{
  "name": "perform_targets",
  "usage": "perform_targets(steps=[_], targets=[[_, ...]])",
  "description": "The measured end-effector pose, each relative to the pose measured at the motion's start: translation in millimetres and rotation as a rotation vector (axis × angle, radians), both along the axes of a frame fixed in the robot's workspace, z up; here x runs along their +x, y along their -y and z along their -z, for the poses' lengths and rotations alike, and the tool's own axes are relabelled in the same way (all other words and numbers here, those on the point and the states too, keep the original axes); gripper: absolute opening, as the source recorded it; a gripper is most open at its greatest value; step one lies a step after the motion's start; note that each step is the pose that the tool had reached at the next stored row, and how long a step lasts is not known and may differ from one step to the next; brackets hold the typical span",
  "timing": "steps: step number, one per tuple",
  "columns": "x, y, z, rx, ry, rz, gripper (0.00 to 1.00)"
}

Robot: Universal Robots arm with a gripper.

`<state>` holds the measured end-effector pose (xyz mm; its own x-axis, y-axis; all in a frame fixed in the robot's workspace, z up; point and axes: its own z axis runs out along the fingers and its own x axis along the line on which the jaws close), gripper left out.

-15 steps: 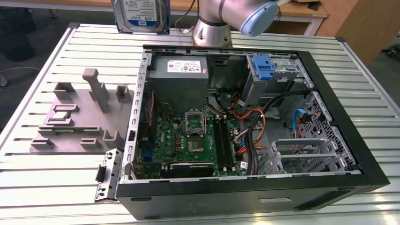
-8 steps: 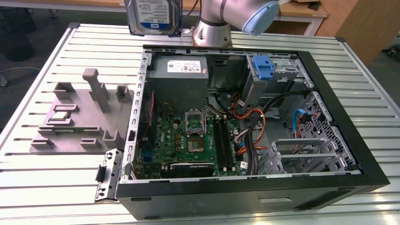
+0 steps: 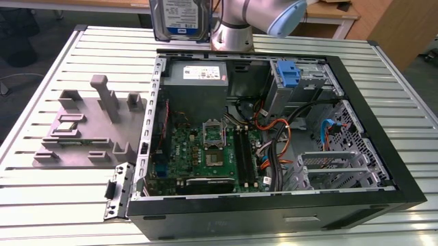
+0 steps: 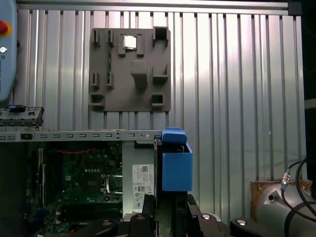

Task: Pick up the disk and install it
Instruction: 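Pick up the disk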

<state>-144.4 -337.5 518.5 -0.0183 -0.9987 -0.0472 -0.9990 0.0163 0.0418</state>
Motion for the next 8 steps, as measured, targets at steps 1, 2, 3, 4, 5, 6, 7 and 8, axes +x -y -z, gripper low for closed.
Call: perform_targets(steps=[1, 2, 3, 4, 5, 6, 7, 8], targets=[[2.2, 0.0, 0.2, 0.0, 0.0, 0.0, 0.35], [4.3, 0.0, 0.5, 0.0, 0.0, 0.0, 0.35], [6.3, 0.0, 0.7, 0.0, 0.0, 0.0, 0.35], [8.5, 0.0, 0.9, 0.0001, 0.0001, 0.0, 0.35], [10.7, 0.0, 1.1, 0.0, 0.0, 0.0, 0.35], [12.1, 0.0, 1.1, 0.0, 0.0, 0.0, 0.35], [12.4, 0.0, 1.1, -0.0001, 0.0, 0.0, 0.35], [12.4, 0.0, 1.1, 0.0, 0.0, 0.0, 0.35]])
